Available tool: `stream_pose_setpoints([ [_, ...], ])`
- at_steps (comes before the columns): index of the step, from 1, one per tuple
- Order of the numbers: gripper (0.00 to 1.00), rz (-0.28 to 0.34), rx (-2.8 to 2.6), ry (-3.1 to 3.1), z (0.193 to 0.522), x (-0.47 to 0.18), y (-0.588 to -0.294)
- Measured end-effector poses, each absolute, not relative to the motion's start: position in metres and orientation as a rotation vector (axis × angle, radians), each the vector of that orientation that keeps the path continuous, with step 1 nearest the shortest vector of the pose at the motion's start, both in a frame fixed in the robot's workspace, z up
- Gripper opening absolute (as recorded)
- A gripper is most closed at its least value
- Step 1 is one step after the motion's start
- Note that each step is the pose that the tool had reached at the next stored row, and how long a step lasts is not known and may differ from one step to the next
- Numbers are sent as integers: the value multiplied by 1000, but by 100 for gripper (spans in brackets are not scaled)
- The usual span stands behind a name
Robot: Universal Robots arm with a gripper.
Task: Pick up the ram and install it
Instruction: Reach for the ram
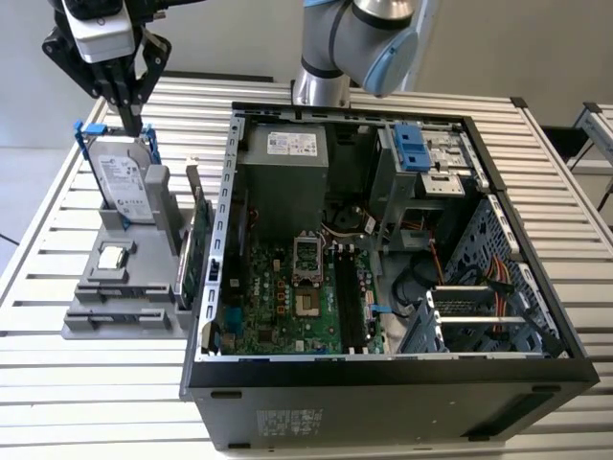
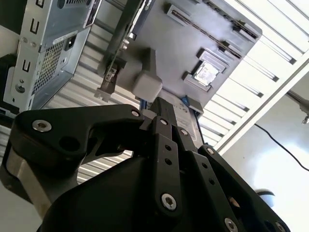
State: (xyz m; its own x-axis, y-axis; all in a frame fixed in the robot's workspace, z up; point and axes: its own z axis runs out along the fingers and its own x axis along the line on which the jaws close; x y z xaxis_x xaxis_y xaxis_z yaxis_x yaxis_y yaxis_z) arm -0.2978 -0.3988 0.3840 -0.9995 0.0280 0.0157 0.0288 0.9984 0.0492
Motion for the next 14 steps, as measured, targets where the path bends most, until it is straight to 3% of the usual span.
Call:
stream_pose_setpoints([
  [14,0,-77,-35,-3125,384,-310,-399],
])
